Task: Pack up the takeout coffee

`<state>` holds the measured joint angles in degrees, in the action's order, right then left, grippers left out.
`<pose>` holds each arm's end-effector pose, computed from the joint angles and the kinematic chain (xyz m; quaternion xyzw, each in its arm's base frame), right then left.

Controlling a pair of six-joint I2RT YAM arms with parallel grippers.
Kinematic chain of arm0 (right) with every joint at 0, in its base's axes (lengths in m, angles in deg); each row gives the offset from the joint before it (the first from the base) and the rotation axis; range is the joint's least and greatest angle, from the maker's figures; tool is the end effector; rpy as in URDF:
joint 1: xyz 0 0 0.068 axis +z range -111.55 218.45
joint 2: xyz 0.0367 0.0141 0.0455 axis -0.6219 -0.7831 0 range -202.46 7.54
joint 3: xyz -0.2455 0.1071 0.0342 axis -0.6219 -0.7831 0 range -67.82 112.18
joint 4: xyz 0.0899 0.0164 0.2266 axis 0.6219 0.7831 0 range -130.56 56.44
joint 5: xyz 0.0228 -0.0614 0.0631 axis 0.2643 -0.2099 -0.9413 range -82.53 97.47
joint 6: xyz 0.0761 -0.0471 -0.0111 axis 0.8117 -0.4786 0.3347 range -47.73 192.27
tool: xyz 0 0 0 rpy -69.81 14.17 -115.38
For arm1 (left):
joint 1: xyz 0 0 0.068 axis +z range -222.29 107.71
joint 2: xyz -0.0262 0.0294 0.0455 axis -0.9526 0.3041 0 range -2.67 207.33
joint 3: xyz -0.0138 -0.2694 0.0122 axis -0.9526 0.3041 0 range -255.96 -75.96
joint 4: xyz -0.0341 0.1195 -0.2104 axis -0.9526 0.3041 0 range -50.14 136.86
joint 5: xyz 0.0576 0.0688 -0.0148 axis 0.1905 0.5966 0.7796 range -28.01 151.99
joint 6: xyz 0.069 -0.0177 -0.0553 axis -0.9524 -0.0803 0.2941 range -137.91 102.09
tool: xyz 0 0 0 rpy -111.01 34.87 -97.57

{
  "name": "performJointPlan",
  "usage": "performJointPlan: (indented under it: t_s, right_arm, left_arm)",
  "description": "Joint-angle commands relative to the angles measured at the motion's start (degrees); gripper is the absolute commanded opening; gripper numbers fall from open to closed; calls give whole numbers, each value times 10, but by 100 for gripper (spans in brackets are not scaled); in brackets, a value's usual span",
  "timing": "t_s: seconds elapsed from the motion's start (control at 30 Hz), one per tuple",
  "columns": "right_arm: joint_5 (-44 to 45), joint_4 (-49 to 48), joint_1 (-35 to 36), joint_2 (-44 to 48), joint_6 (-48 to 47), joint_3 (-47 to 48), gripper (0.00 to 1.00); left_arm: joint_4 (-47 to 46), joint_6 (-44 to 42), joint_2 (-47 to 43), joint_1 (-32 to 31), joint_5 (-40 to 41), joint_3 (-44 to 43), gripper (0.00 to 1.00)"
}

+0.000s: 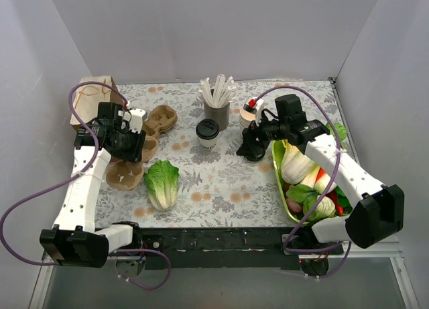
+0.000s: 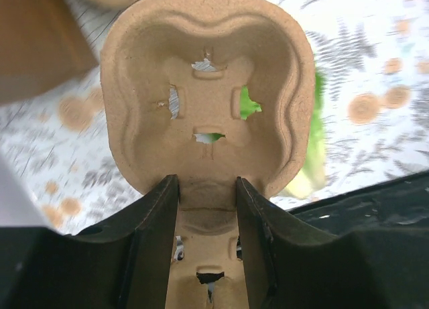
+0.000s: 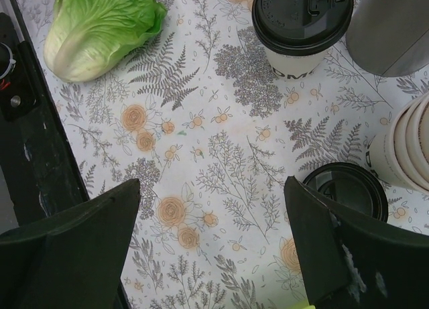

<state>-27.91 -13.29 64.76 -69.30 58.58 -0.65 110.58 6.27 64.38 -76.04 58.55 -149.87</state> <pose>0.2534 0.1772 0.3049 -0.4191 0.7545 0.3170 0.3932 0.2034 -0.0181 0.3019 -0.1660 0.9594 -0.0829 0.2122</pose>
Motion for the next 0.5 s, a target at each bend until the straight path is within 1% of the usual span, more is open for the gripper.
performJointPlan:
  t_s: [0.0, 0.03, 0.07, 0.13, 0.17, 0.23, 0.27, 0.33, 0.37, 0.43, 0.47]
  right_arm:
    - [-10, -5, -12, -2, 6, 28, 95]
    - [-10, -5, -14, -4, 10, 34, 95]
    - [-9, -1, -23, -7, 19, 41, 95]
    - [-6, 4, -34, -14, 22, 66, 95]
    - [4, 9, -43, -16, 20, 73, 95]
    - [14, 15, -55, -17, 17, 92, 95]
    - [32, 16, -63, -16, 15, 95, 95]
    - [55, 23, -72, -17, 10, 105, 95]
    - [72, 25, -83, -17, 10, 107, 95]
    - [74, 31, -95, -16, 10, 113, 95]
    - [74, 33, -105, -15, 10, 115, 95]
  left_arm:
    - [-34, -52, 12, -26, -195, -35, 0]
    - [-31, -69, 37, -39, -224, -39, 0]
    - [-25, -80, 48, -69, -267, -51, 0]
    - [-22, -93, 69, -106, -293, -60, 0]
    - [-29, -99, 77, -142, -299, -58, 0]
    - [-55, -104, 81, -184, -295, -41, 0]
    - [-65, -109, 84, -228, -285, -27, 0]
    - [-100, -111, 87, -272, -264, 21, 0]
    - [-110, -112, 89, -308, -262, 34, 0]
    - [-140, -107, 93, -344, -250, 68, 0]
    - [-146, -107, 96, -373, -249, 77, 0]
